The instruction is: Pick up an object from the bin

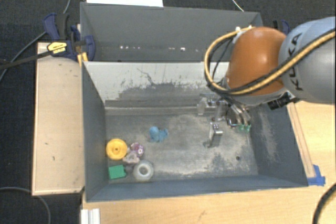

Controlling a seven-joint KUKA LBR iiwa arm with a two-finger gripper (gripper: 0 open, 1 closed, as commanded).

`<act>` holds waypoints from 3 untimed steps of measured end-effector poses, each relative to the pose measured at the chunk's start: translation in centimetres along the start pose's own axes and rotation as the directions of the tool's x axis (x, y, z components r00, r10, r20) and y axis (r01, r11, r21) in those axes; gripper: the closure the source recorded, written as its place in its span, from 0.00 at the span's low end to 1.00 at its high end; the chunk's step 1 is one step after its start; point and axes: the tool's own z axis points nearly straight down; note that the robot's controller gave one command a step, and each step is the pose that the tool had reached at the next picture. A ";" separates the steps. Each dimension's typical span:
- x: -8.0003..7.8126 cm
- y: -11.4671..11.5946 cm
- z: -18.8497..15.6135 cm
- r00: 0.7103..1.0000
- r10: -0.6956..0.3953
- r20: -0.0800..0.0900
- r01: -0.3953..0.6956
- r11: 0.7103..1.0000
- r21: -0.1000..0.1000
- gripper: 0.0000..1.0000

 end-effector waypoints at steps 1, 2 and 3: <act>-0.2 0.0 -0.5 1.000 0.001 0.008 -0.001 1.000 0.000 0.00; -2.6 6.9 8.5 0.949 -0.315 0.004 0.315 0.949 0.000 0.00; -4.0 10.4 2.0 0.994 -0.104 0.017 0.104 0.995 -0.002 0.00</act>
Offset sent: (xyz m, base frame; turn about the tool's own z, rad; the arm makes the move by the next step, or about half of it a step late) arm 0.0255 0.0767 -0.0972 -0.3580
